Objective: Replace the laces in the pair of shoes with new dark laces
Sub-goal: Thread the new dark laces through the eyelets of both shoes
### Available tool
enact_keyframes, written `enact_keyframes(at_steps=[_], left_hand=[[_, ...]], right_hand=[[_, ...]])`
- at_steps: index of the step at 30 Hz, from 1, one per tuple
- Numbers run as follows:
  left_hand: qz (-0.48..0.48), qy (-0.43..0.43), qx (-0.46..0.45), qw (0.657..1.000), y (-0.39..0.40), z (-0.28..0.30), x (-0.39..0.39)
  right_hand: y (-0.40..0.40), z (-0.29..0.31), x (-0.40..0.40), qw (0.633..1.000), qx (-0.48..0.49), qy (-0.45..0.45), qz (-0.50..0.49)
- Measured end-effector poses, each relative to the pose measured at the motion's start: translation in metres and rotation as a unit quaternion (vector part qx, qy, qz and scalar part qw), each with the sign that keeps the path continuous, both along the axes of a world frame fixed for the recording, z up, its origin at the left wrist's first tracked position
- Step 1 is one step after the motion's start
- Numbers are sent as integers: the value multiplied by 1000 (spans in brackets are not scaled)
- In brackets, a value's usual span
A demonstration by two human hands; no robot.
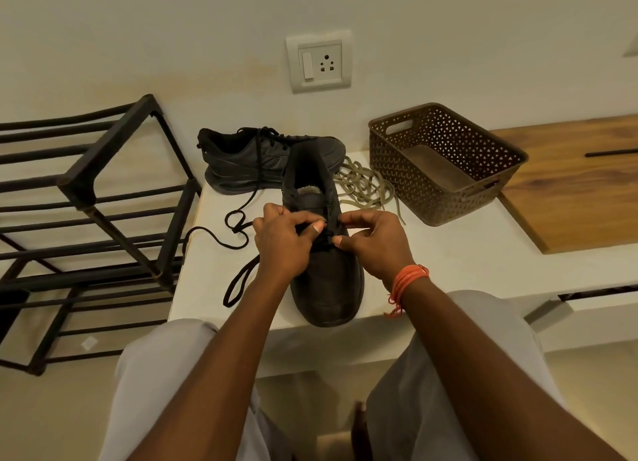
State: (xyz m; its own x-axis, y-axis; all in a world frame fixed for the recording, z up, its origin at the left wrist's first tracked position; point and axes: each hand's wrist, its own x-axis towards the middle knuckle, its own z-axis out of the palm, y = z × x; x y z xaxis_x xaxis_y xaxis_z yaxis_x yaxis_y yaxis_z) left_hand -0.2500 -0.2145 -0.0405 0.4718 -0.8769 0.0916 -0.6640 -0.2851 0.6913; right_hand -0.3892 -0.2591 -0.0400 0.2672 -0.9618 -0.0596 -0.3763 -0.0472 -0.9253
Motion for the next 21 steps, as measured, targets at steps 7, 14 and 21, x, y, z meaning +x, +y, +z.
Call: enact_keyframes(at_steps=[7,14,21], left_hand=[[-16,-14,12,1000,-5,-2,5],[-29,-32,-1,999,-7,-2,7],[-6,2,-99,995,-3,-5,2]], right_hand=[[3,0,-2,1000,0,5,3],[3,0,-1,1000,-13,13,7],[7,3,6,998,-26,3,-64]])
